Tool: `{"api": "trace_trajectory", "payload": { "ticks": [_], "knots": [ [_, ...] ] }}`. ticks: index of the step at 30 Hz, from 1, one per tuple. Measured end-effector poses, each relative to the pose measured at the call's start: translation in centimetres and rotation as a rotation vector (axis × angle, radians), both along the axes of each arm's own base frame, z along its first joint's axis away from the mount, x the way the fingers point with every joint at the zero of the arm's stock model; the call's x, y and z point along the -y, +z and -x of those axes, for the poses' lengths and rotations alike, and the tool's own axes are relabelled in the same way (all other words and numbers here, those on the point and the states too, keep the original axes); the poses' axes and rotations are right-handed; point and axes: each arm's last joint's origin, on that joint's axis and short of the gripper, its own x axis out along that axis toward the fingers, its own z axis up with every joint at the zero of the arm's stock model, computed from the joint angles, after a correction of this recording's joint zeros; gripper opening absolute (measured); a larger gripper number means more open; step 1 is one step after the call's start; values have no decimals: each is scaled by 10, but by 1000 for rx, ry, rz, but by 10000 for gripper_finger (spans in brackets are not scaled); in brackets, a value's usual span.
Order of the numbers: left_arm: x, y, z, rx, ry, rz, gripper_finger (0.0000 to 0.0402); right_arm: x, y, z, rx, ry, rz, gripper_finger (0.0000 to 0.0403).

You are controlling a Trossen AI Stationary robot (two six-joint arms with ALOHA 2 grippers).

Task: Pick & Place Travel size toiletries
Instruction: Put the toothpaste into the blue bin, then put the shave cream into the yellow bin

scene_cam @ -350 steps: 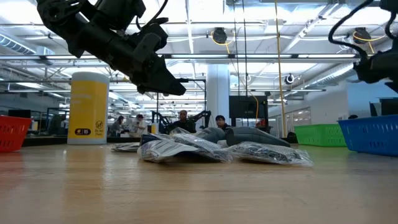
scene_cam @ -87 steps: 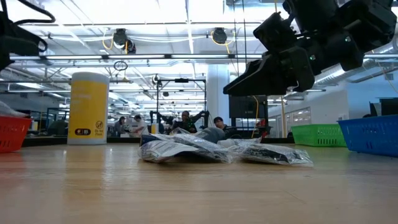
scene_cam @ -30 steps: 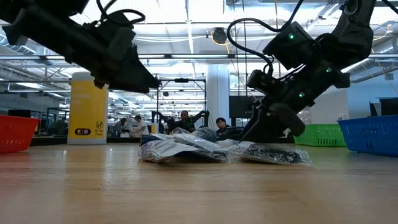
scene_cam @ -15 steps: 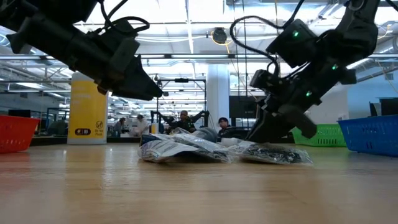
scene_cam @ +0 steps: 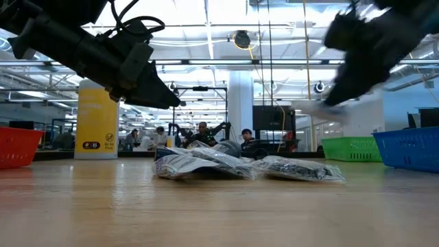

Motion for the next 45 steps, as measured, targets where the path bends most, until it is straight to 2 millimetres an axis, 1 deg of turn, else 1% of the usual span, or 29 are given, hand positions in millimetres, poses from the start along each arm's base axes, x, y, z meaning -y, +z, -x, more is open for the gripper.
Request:
{"api": "trace_trajectory", "payload": {
  "ticks": [3, 5, 7, 9, 11, 13, 16, 19, 25, 28, 33, 39, 42, 45],
  "knots": [
    [0, 0, 0, 1, 0, 1, 234, -8, 19, 24, -73, -32, -190, 1],
    [0, 0, 0, 1, 0, 0, 234, -13, 34, 41, -140, -83, -273, 1],
    [0, 0, 0, 1, 0, 1, 234, -13, 43, 58, -232, -172, -332, 1],
    [0, 0, 0, 4, 2, 6, 234, -13, 46, 71, -322, -285, -377, 1],
    [0, 0, 0, 4, -3, 13, 234, -11, 43, 82, -403, -400, -393, 1],
    [1, 0, 0, 3, -14, 19, 234, -10, 37, 86, -462, -498, -387, 0],
    [1, 0, 0, 3, -17, 22, 234, -10, 26, 88, -502, -604, -362, 0],
    [1, 0, 0, 3, -17, 22, 234, -11, 19, 85, -523, -658, -348, 0],
    [1, 0, 0, 7, -14, 32, 234, -14, 9, 81, -560, -729, -319, 1],
    [1, 0, 0, 7, -14, 31, 234, -16, 7, 78, -559, -746, -322, 13],
    [1, 0, 0, 1, -22, 16, 234, -17, 6, 75, -532, -728, -306, 51],
    [1, 3, -2, 17, -35, -5, 234, -13, 12, 76, -453, -665, -238, 126],
    [1, 3, -2, 12, -41, -16, 234, -14, 22, 72, -346, -588, -256, 155],
    [1, 3, -2, 11, -42, -19, 234, -18, 33, 62, -174, -450, -274, 169]
  ]
}}
